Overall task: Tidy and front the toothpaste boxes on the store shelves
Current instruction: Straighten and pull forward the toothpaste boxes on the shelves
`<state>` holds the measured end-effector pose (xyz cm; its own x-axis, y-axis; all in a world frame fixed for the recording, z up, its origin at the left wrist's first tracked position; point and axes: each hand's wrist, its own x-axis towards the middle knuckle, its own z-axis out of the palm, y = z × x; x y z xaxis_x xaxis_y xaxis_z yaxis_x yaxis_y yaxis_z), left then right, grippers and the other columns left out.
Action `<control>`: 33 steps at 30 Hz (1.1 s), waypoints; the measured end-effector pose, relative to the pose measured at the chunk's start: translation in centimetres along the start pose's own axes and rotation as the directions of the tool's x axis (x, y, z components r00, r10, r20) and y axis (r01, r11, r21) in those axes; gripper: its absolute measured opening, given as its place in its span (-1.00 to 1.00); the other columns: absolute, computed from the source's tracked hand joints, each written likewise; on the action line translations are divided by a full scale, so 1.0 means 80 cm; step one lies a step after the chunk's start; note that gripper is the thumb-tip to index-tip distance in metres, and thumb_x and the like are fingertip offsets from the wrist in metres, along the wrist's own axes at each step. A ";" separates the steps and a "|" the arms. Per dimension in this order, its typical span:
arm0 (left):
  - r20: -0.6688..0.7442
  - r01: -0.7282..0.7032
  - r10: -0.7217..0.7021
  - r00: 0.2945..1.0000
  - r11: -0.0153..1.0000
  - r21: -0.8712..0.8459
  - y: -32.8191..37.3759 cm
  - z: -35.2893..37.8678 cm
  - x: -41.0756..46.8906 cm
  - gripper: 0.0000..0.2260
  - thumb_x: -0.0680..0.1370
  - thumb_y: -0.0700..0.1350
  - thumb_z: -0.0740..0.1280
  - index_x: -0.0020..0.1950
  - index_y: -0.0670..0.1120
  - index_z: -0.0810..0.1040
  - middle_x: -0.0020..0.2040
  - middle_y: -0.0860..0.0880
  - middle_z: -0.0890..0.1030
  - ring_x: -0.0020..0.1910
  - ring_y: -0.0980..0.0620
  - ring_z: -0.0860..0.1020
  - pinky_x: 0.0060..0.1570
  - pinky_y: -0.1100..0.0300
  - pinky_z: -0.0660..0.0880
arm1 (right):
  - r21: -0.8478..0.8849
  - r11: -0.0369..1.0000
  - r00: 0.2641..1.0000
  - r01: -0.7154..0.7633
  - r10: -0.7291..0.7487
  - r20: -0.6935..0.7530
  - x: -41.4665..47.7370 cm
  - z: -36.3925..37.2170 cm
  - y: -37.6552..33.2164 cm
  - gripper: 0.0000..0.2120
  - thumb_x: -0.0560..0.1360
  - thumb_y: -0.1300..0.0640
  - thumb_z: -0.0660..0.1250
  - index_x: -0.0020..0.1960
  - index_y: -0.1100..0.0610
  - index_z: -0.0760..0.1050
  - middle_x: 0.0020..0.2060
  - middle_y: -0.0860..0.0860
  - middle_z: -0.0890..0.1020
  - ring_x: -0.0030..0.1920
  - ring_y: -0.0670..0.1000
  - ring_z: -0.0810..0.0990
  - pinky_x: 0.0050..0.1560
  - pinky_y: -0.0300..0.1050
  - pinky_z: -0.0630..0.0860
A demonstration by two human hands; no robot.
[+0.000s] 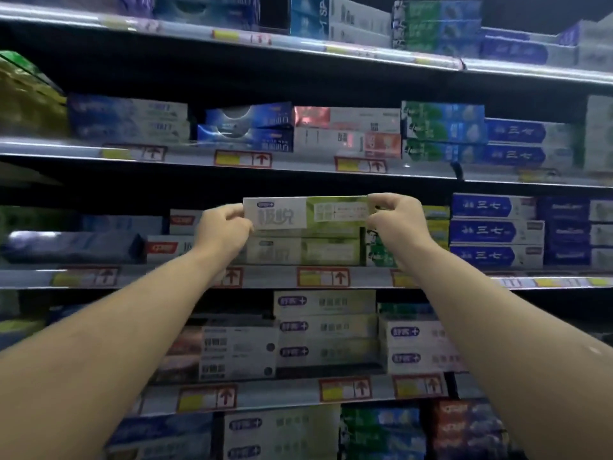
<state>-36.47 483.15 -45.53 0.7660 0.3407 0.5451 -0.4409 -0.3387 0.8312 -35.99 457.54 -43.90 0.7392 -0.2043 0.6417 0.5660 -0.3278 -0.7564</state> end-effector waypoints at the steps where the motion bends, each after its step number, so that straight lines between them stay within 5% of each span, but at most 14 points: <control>1: -0.012 -0.008 0.008 1.000 1.000 0.012 0.003 0.000 0.017 -0.60 0.54 -0.28 0.29 0.35 -0.05 0.60 0.17 0.00 0.64 0.20 -0.06 0.56 0.18 0.05 0.55 | 0.003 1.000 1.000 0.006 -0.006 -0.003 0.013 0.005 -0.001 -0.53 0.53 0.41 0.30 0.39 0.11 0.54 0.20 0.00 0.60 -0.13 -0.19 0.54 -0.22 -0.30 0.53; 6: 0.000 0.022 -0.022 1.000 1.000 0.011 0.001 0.002 0.076 -0.41 0.35 -0.16 0.32 0.41 0.00 0.55 0.28 -0.01 0.62 0.32 -0.10 0.51 0.35 -0.09 0.46 | 0.029 1.000 1.000 0.009 -0.009 0.012 0.056 0.036 0.004 -0.51 0.47 0.42 0.29 0.32 0.05 0.60 0.15 0.02 0.67 0.04 0.02 0.68 -0.01 0.02 0.70; 10: -0.015 0.047 -0.047 0.999 0.999 0.006 -0.008 0.009 0.096 -0.40 0.48 -0.20 0.37 0.54 -0.14 0.36 0.53 -0.11 0.38 0.49 -0.17 0.33 0.40 -0.03 0.31 | 0.020 1.000 1.000 0.023 -0.023 -0.002 0.070 0.055 0.016 -0.42 0.50 0.45 0.25 0.46 0.09 0.48 0.26 0.03 0.59 -0.04 -0.11 0.61 -0.12 -0.17 0.66; 14: -0.050 0.074 -0.074 0.996 0.997 0.003 -0.020 0.016 0.115 -0.92 0.51 -0.21 0.38 -0.06 -0.09 0.51 0.11 -0.11 0.52 0.22 -0.16 0.46 0.13 0.02 0.38 | -0.014 0.998 0.998 0.056 -0.056 -0.041 0.078 0.065 0.021 -0.42 0.52 0.40 0.27 0.51 0.10 0.42 0.31 0.02 0.55 0.07 -0.02 0.61 -0.13 -0.26 0.58; 17: 0.042 0.087 -0.088 0.995 0.996 0.037 -0.022 0.019 0.114 -0.58 0.51 -0.14 0.40 0.33 -0.23 0.46 0.28 -0.14 0.50 0.28 -0.15 0.45 0.16 -0.01 0.41 | -0.117 0.993 0.999 0.032 -0.033 -0.003 0.075 0.069 0.024 -0.44 0.54 0.38 0.26 0.52 0.12 0.39 0.25 0.05 0.58 0.05 0.08 0.66 0.02 -0.03 0.68; 21: 0.097 0.080 -0.097 0.991 0.984 0.159 -0.022 0.019 0.111 -0.30 0.54 -0.06 0.41 0.60 -0.19 0.20 0.53 -0.16 0.34 0.45 -0.19 0.37 0.26 0.00 0.40 | -0.252 0.966 0.998 0.060 -0.055 0.028 0.071 0.070 0.019 -0.39 0.54 0.43 0.18 0.55 0.10 0.33 0.38 0.09 0.49 -0.16 -0.03 0.60 -0.32 -0.22 0.53; 24: 0.125 0.018 -0.056 0.991 0.959 0.281 -0.016 0.011 0.098 -0.31 0.58 -0.02 0.39 0.62 -0.14 0.16 0.54 -0.14 0.34 0.45 -0.16 0.38 0.20 0.08 0.38 | -0.299 0.950 0.996 0.089 -0.084 0.032 0.061 0.068 0.011 -0.42 0.56 0.38 0.23 0.55 0.09 0.32 0.42 0.08 0.44 0.05 0.01 0.60 -0.05 -0.14 0.62; 27: 0.175 -0.154 0.084 0.981 0.886 0.438 -0.016 -0.002 0.073 -0.37 0.57 0.01 0.41 0.58 -0.08 0.25 0.50 -0.08 0.39 0.44 -0.13 0.40 0.17 0.14 0.37 | -0.429 0.883 0.982 0.190 -0.177 0.070 0.044 0.063 0.006 -0.47 0.58 0.28 0.32 0.53 0.12 0.33 0.45 0.07 0.39 0.39 0.09 0.42 0.38 -0.08 0.39; 31: 0.273 -0.379 0.267 0.924 0.719 0.583 -0.028 -0.020 0.032 -0.42 0.50 0.11 0.43 0.47 0.01 0.38 0.37 -0.06 0.49 0.34 -0.14 0.45 0.29 -0.13 0.47 | -0.547 0.769 0.942 0.331 -0.238 0.236 0.008 0.057 0.005 -0.45 0.58 0.15 0.36 0.53 0.12 0.31 0.44 0.07 0.40 0.45 0.10 0.37 0.43 -0.02 0.35; 33: 0.330 -0.431 0.285 0.900 0.689 0.583 -0.031 -0.027 0.004 -0.44 0.52 0.10 0.44 0.47 -0.01 0.38 0.37 -0.06 0.49 0.35 -0.10 0.46 0.31 -0.11 0.46 | -0.567 0.732 0.920 0.379 -0.229 0.319 -0.016 0.055 0.008 -0.42 0.58 0.12 0.38 0.54 0.12 0.28 0.44 0.08 0.41 0.44 0.11 0.38 0.43 0.02 0.37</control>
<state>-36.15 486.00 -47.22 0.7183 -0.0789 0.6913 -0.3613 -0.8914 0.2736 -34.97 461.68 -45.79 0.6666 0.1815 0.7230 0.4873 -0.8401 -0.2384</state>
